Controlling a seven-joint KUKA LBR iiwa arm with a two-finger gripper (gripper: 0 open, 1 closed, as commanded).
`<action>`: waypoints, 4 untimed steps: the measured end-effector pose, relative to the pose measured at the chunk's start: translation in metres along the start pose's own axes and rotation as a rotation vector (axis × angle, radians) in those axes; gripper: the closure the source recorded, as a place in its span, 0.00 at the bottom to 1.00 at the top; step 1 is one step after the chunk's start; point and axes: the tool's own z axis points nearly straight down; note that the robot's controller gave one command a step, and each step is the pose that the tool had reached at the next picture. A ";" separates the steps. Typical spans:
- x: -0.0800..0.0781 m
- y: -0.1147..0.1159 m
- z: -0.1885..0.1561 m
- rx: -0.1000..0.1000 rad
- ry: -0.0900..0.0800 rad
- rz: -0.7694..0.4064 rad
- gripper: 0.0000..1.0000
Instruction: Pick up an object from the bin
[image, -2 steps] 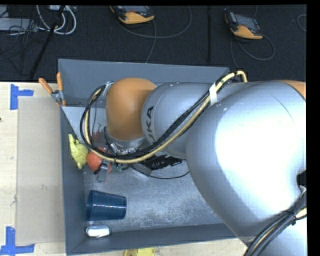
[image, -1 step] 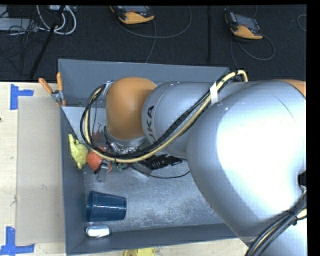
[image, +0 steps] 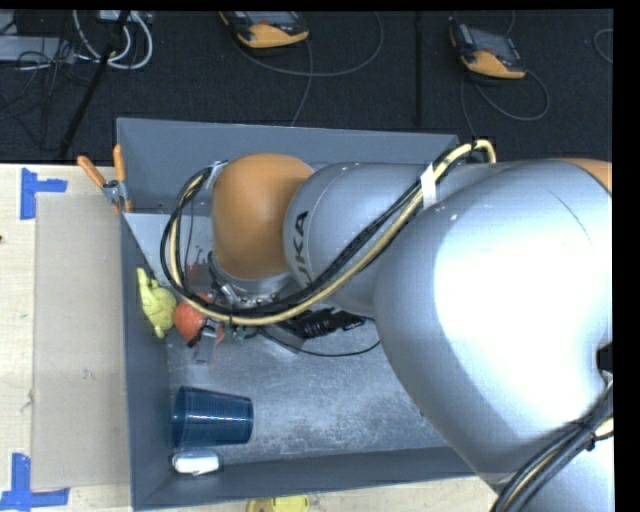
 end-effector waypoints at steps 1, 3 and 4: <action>0.000 0.000 -0.002 0.001 0.002 0.000 1.00; 0.001 -0.001 -0.015 0.005 0.007 0.001 1.00; 0.002 -0.002 -0.036 0.004 0.008 0.001 1.00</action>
Offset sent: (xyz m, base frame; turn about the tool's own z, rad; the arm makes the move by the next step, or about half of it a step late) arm 0.0000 0.0000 0.0154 0.0000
